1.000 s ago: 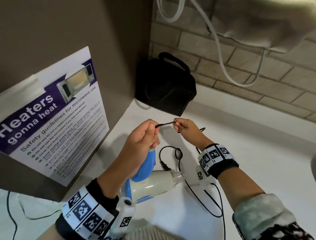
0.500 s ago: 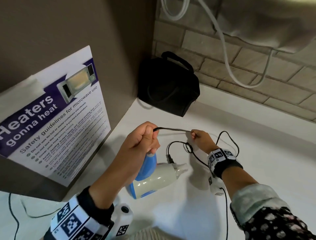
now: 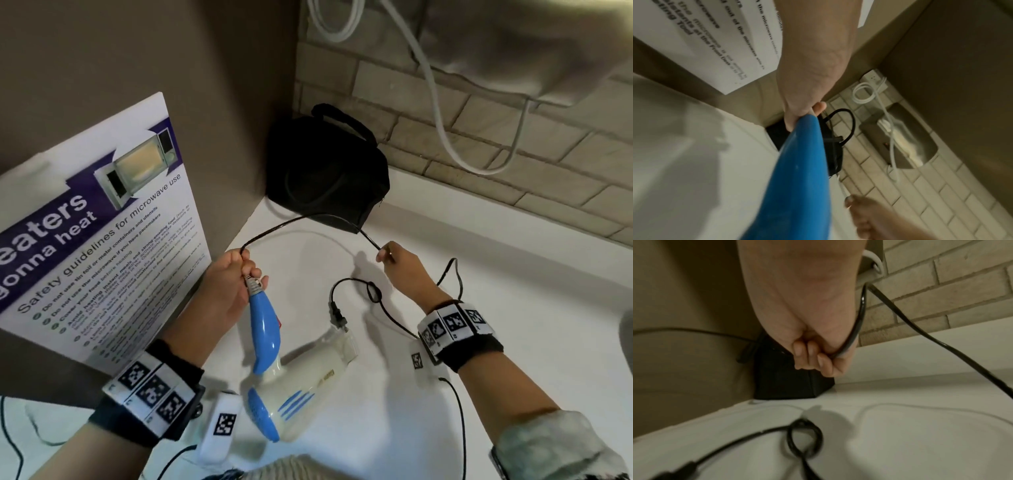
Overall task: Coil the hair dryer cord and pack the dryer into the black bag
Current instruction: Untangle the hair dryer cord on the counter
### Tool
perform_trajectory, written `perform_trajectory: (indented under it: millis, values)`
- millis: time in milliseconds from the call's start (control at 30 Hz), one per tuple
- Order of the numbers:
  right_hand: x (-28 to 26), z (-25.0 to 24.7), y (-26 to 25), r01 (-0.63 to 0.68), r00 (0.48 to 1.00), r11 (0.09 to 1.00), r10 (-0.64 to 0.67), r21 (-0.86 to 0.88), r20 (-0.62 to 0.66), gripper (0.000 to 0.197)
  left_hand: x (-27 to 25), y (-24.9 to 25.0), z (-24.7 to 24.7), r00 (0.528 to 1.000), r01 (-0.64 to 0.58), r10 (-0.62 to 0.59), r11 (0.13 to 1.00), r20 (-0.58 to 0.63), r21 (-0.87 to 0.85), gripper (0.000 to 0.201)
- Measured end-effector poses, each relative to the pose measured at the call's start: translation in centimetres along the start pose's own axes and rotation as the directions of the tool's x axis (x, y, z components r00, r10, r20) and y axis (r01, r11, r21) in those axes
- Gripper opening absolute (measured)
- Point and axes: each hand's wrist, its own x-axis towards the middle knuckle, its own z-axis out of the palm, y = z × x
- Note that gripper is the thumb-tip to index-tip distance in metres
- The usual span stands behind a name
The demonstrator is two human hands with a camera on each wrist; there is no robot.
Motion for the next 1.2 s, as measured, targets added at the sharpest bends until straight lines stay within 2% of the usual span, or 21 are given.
perform_trajectory:
  millis: [167,267,333,400,500,533,567,600,633,667,700,733,767,800,833,867,900,933,1000,1067,1200]
  values:
    - [-1.8,-1.6,-3.4,0.168,0.984,0.986,-0.168,-0.002,-0.059,0.021,0.7,-1.5,0.5,0.998,0.062,-0.057,0.980,-0.035,0.189,0.034]
    - [-3.0,-1.6,-5.4,0.259,0.957,0.959,-0.271,-0.112,-0.103,0.020,1.0,-2.4,1.0,0.984,0.163,-0.143,0.964,-0.104,0.212,0.037]
    - [-4.0,-1.1,-6.3,0.285,0.943,0.936,-0.312,-0.205,-0.114,0.020,1.3,-3.3,0.7,0.981,0.183,-0.150,0.922,-0.121,0.342,0.030]
    - [-4.9,-0.7,-6.9,0.264,0.951,0.929,-0.296,-0.258,-0.092,0.021,1.4,-3.7,0.0,0.980,0.198,-0.169,0.866,-0.103,0.459,0.008]
    - [-6.0,-0.1,-7.4,0.219,0.967,0.921,-0.248,-0.321,-0.051,0.024,1.0,-3.4,-0.2,0.987,0.162,-0.143,0.804,-0.078,0.572,0.006]
    - [-6.4,0.1,-7.6,0.216,0.969,0.911,-0.245,-0.353,-0.039,0.025,0.6,-3.2,-0.1,0.993,0.121,-0.091,0.759,-0.081,0.639,0.019]
    - [-6.7,0.2,-7.9,0.214,0.969,0.896,-0.244,-0.388,-0.028,0.025,0.2,-3.1,0.1,0.996,0.067,-0.007,0.696,-0.086,0.715,0.035]
    - [-7.0,0.3,-8.2,0.213,0.970,0.879,-0.242,-0.427,-0.014,0.025,-0.5,-3.0,0.3,0.988,-0.041,0.142,0.640,-0.066,0.767,0.050]
    - [-7.3,0.4,-8.5,0.215,0.971,0.859,-0.241,-0.465,0.004,0.025,-1.6,-2.7,0.7,0.948,-0.176,0.317,0.566,-0.016,0.805,0.063]
    - [-7.7,0.5,-8.9,0.221,0.970,0.838,-0.241,-0.499,0.025,0.023,-2.7,-2.5,1.1,0.873,-0.318,0.482,0.449,0.073,0.835,0.070]
    - [-8.1,0.5,-9.4,0.233,0.968,0.818,-0.247,-0.526,0.044,0.022,-3.9,-2.4,1.6,0.776,-0.425,0.600,0.269,0.194,0.864,0.072]
    - [-8.7,0.6,-10.1,0.251,0.963,0.798,-0.260,-0.548,0.064,0.020,-4.7,-2.3,2.2,0.684,-0.487,0.649,0.066,0.333,0.871,0.067]
    - [-9.3,0.6,-10.7,0.280,0.955,0.777,-0.284,-0.564,0.082,0.019,-5.2,-2.2,2.8,0.631,-0.515,0.622,-0.110,0.463,0.850,0.057]
    - [-9.9,0.7,-11.4,0.314,0.944,0.758,-0.316,-0.572,0.098,0.021,-5.4,-2.0,3.3,0.607,-0.529,0.559,-0.248,0.566,0.812,0.046]
    - [-10.6,0.6,-12.0,0.349,0.930,0.741,-0.348,-0.574,0.116,0.024,-5.0,-2.0,3.6,0.596,-0.545,0.488,-0.337,0.638,0.768,0.038]
    - [-11.1,0.5,-12.4,0.378,0.919,0.728,-0.372,-0.572,0.134,0.026,-4.5,-1.9,3.7,0.591,-0.571,0.432,-0.372,0.681,0.732,0.029]
    - [-11.6,0.2,-12.7,0.398,0.911,0.723,-0.386,-0.565,0.146,0.027,-4.1,-1.8,3.6,0.582,-0.618,0.395,-0.353,0.711,0.703,0.024]
    - [-11.9,-0.1,-12.8,0.410,0.906,0.728,-0.397,-0.550,0.150,0.027,-3.9,-1.6,3.3,0.579,-0.678,0.366,-0.282,0.729,0.679,0.028]
    - [-12.3,-0.8,-12.8,0.433,0.893,0.758,-0.433,-0.488,0.119,0.026,-4.4,-0.9,3.3,0.614,-0.756,0.340,-0.006,0.713,0.654,0.035]
    - [-12.5,-1.4,-12.7,0.474,0.869,0.783,-0.488,-0.403,0.074,0.022,-5.6,0.0,3.5,0.661,-0.746,0.351,0.219,0.663,0.628,0.027]
    - [-11.8,-2.2,-11.6,0.538,0.832,0.825,-0.553,-0.172,-0.052,0.020,-7.6,1.7,4.2,0.723,-0.688,0.403,0.495,0.562,0.531,0.027]
